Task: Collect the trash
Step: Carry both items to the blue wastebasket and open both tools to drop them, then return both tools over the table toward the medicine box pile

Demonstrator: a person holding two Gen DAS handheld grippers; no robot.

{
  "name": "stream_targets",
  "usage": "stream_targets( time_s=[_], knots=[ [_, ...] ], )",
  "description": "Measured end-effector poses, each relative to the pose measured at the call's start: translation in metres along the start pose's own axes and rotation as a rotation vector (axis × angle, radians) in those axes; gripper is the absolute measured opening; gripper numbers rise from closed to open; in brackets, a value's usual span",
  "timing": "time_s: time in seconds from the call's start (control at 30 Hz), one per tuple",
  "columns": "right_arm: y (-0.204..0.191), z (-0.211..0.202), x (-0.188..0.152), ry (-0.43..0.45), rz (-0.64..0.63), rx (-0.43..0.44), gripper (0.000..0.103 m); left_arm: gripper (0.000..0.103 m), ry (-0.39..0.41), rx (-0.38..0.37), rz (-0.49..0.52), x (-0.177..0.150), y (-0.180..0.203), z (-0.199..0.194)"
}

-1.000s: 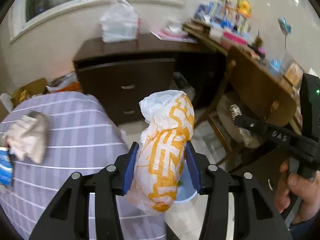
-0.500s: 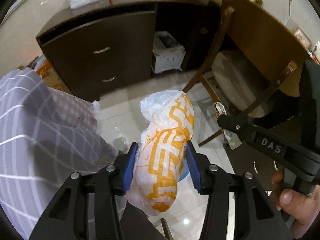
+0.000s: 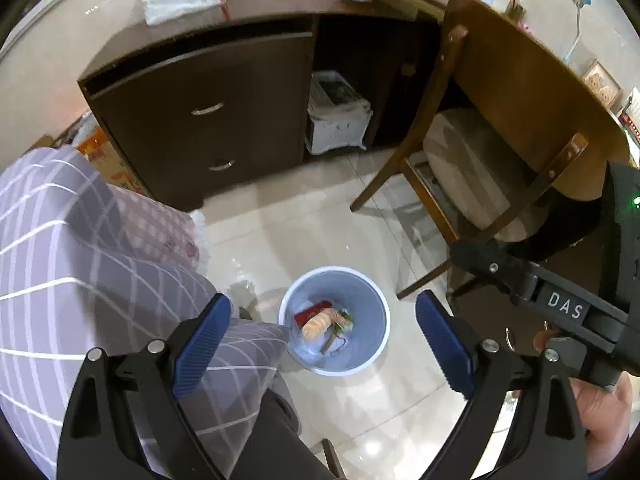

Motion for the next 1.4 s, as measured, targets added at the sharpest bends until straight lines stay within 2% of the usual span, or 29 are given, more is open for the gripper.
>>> stream_targets(
  time_s=[0.13, 0.3, 0.53, 0.7, 1.03, 1.4],
  knots=[
    [-0.008, -0.013, 0.003, 0.02, -0.013, -0.022, 0.097, 0.092, 0.051, 0.001, -0.013, 0.003, -0.008, -0.024],
    [-0.039, -0.04, 0.01, 0.077, -0.055, 0.009, 0.097, 0.092, 0.15, 0.009, -0.046, 0.006, -0.026, -0.068],
    [-0.122, -0.079, 0.02, 0.158, -0.188, 0.089, 0.097, 0.094, 0.297, 0.071, -0.101, 0.008, -0.067, -0.137],
    [-0.183, -0.094, 0.014, 0.184, -0.283, 0.143, 0.097, 0.094, 0.351, 0.126, -0.142, 0.0, -0.103, -0.174],
    [-0.288, -0.101, -0.02, 0.177, -0.457, 0.226, 0.097, 0.094, 0.444, 0.227, -0.26, -0.044, -0.191, -0.234],
    [-0.394, -0.074, -0.084, 0.09, -0.653, 0.294, 0.097, 0.094, 0.467, 0.39, -0.449, -0.119, -0.298, -0.276]
  ],
)
Point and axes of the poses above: each gripper's, at about its wrist camera, not at the fingertips, and z roughly the way its jaws point, y to its right, x to its top, the point moved 8 cm from there along z, roughly the way its jaws point, and after that the axes turned 3 degrees about -z, right-handed, at the moved point
